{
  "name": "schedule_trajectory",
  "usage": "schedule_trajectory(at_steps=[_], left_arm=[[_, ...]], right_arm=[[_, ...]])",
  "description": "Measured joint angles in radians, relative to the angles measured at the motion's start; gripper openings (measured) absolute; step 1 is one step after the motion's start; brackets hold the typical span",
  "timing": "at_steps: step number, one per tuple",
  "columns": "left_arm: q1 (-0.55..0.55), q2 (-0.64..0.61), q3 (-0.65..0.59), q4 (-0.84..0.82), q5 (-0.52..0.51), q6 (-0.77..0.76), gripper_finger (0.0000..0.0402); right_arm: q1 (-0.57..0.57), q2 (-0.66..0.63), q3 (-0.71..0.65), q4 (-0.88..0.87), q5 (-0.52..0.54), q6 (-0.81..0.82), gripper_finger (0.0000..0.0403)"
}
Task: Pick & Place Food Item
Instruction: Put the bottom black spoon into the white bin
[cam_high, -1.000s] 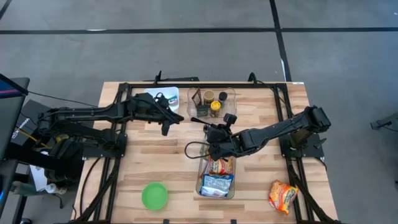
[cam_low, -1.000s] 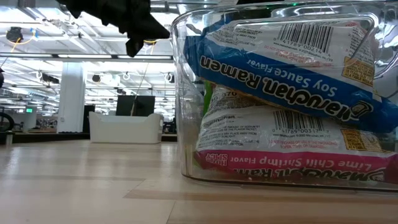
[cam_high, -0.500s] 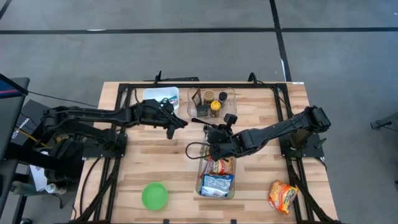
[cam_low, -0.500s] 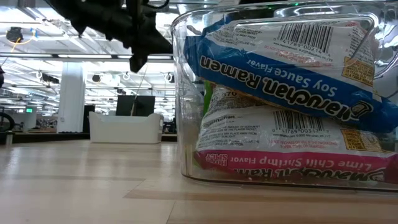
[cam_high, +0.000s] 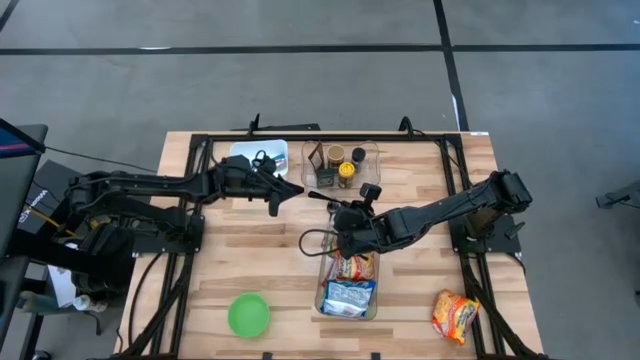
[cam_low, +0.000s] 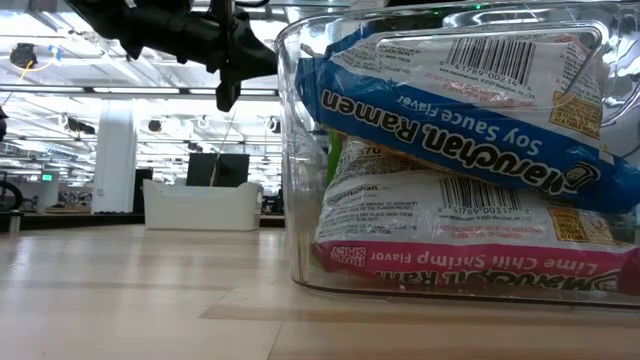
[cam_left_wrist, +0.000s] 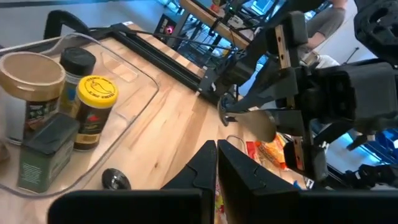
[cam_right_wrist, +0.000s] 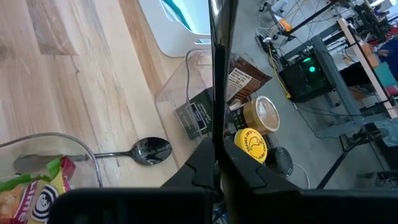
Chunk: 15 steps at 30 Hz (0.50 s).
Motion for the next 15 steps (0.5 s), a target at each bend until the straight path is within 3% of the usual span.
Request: schedule_trajectory(at_steps=[15], left_arm=[[-0.053,0.000,0.000,0.083,0.003,-0.099,0.0008]], right_arm=[[0.000,0.000,0.000,-0.029,-0.071,-0.003,0.0008]])
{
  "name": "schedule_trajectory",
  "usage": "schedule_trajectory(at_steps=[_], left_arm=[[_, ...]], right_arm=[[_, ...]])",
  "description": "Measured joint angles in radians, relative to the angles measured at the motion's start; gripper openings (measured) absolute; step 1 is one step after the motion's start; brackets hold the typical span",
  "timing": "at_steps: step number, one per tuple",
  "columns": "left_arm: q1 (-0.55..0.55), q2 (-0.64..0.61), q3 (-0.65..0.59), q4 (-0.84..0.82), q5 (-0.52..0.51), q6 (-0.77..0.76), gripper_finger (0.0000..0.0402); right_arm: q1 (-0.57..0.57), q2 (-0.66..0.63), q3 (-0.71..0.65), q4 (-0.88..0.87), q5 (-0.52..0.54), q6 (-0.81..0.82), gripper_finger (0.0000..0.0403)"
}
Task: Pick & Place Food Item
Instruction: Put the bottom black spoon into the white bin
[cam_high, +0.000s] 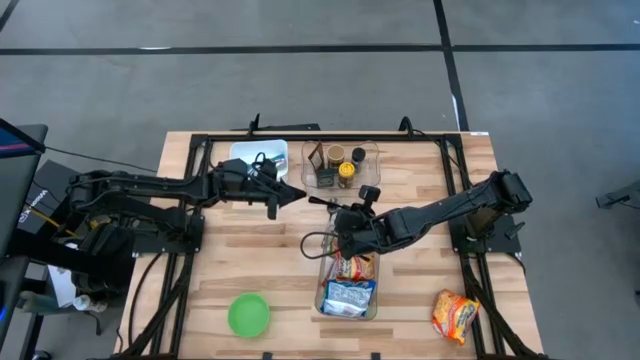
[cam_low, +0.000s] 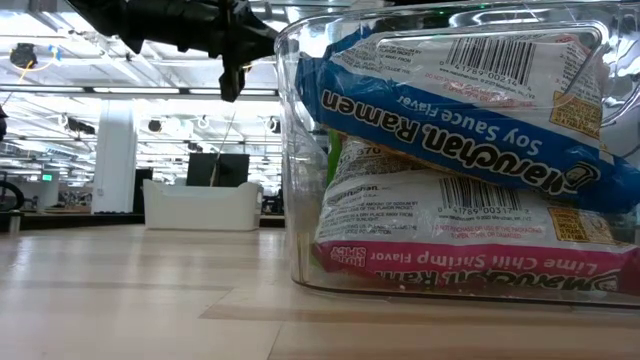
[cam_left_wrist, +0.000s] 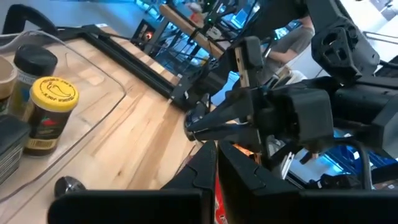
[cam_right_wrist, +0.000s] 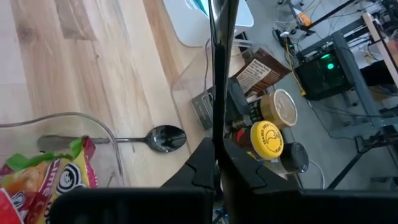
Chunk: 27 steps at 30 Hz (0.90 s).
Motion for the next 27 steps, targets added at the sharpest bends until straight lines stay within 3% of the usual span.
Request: schedule_trajectory(at_steps=[6,18,27], left_arm=[[-0.002,0.000,0.000,-0.020,-0.001,0.000,0.0015],[-0.008,0.005,0.000,-0.023,-0.004,0.000,0.0115],[-0.016,0.060,-0.002,0.025,-0.003,0.001,0.0140]], right_arm=[[0.000,0.000,0.000,0.000,-0.001,0.000,0.0008],[0.000,0.000,0.000,0.001,-0.001,0.000,0.0008],[0.000,0.000,0.000,0.002,-0.001,0.000,0.0008]])
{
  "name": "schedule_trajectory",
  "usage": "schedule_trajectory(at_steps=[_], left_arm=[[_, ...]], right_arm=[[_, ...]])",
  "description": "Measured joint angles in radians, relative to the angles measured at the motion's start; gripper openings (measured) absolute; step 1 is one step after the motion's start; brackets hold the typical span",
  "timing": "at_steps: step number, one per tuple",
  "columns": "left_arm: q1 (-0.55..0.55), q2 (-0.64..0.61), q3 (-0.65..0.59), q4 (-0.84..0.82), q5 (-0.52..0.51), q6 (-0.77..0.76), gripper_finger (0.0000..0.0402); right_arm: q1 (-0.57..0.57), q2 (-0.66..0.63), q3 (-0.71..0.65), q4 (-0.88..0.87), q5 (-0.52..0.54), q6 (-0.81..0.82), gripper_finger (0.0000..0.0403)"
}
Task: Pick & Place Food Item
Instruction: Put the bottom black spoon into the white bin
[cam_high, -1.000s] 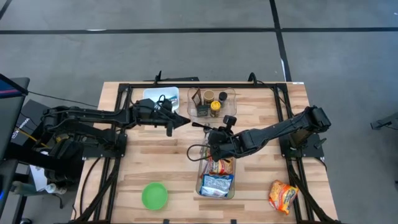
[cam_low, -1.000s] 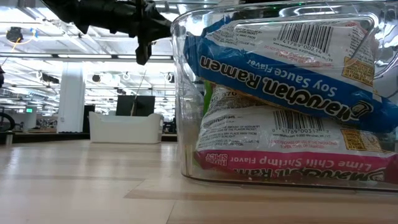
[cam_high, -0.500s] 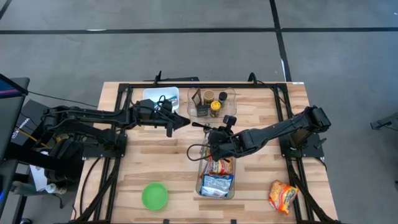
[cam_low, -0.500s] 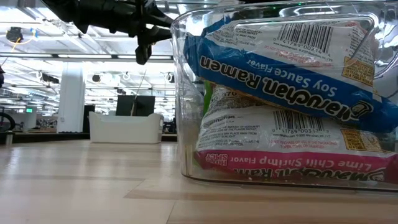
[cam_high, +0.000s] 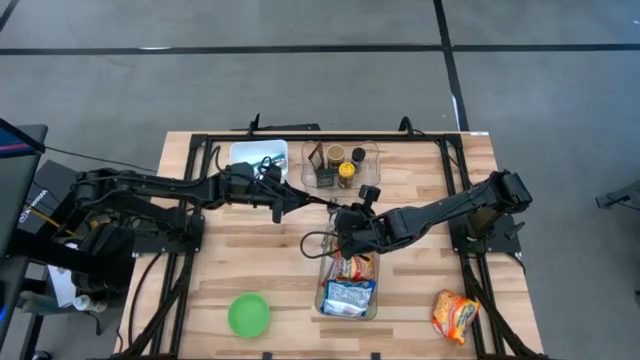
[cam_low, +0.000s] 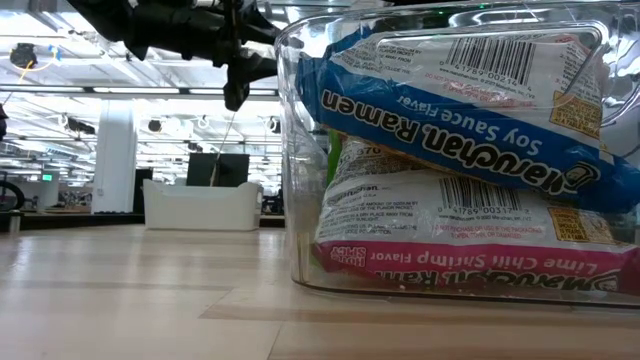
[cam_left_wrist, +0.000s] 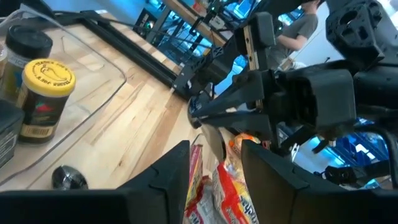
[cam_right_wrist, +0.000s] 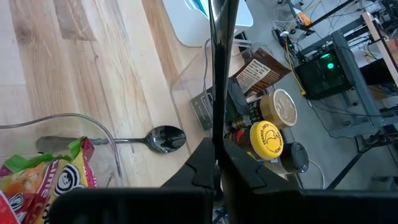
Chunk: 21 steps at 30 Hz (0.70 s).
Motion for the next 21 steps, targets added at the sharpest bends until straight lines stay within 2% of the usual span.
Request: schedule_trajectory(at_steps=[8,21], left_arm=[[0.000,0.013,0.000,0.061,0.000,0.000,0.0137],[-0.002,0.136,0.000,0.177,0.001,0.000,0.0136]], right_arm=[[-0.001,0.000,0.000,0.001,0.000,0.000,0.0008],[-0.001,0.000,0.000,0.002,0.000,0.000,0.0008]])
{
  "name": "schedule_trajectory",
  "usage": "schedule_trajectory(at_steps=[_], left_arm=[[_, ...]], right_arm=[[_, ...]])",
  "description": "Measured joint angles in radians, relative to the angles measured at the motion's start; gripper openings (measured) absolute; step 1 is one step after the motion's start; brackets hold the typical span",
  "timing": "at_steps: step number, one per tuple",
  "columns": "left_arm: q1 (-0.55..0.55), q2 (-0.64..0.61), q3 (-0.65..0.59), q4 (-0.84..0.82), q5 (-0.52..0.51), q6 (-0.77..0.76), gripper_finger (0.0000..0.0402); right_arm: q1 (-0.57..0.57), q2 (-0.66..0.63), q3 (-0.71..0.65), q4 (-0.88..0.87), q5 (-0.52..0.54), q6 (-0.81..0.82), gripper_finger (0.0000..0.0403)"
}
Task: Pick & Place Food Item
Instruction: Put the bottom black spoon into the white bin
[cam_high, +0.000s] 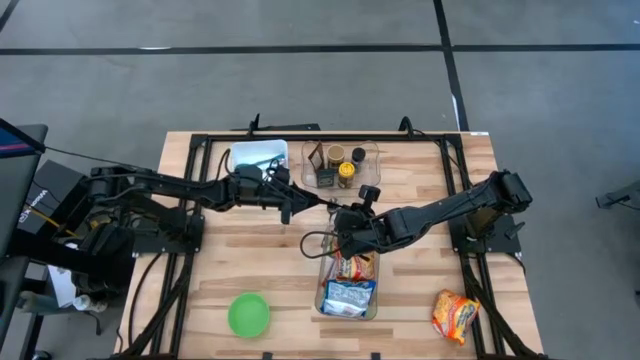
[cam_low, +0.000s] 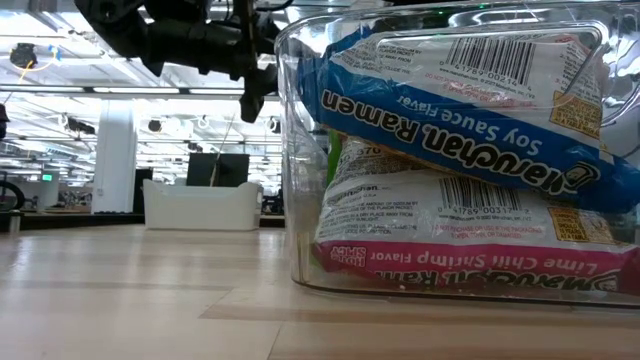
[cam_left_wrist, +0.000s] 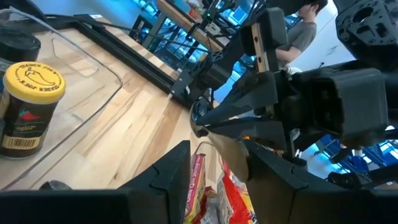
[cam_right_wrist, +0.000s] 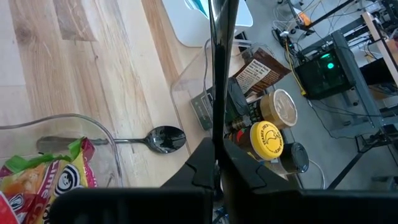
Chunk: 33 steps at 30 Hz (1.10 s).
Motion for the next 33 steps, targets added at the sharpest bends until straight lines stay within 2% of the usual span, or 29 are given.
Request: schedule_trajectory(at_steps=[16,33], left_arm=[[-0.015,0.003,0.000,0.034,0.000,0.000,0.0132],[-0.030,0.003,0.000,0.030,-0.003,0.000,0.0038]], right_arm=[[0.000,0.000,0.000,0.000,-0.007,0.000,0.0008],[0.000,0.000,0.000,0.000,-0.007,0.003,0.0008]])
